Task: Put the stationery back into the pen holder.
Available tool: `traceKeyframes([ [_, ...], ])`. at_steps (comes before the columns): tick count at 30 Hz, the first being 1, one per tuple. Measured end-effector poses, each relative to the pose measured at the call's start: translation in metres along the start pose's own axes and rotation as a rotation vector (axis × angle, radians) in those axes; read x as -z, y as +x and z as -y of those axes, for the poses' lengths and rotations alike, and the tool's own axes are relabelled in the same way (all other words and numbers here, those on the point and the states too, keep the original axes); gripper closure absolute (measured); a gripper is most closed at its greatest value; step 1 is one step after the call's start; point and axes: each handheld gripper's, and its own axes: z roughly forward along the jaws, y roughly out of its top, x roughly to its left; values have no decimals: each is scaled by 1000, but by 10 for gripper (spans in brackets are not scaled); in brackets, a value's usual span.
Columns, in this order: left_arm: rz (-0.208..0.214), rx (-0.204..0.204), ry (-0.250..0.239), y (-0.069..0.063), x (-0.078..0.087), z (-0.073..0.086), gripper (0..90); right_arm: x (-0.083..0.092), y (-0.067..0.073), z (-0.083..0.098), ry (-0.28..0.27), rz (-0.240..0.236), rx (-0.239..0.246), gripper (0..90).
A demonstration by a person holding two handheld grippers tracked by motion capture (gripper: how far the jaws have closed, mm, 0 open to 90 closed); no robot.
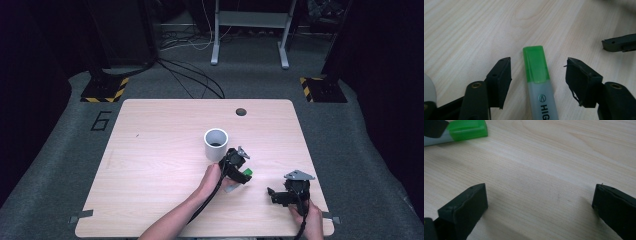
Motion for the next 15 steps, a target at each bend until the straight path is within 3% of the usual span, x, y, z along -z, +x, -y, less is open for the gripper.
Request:
traceKeyframes([
  [10,-10,1,31,-2,-13,-3,504,0,1,0,2,3,-8,0],
  [15,-45,-15,28,-3,-14,-4,551,0,1,0,0,4,-8,0],
])
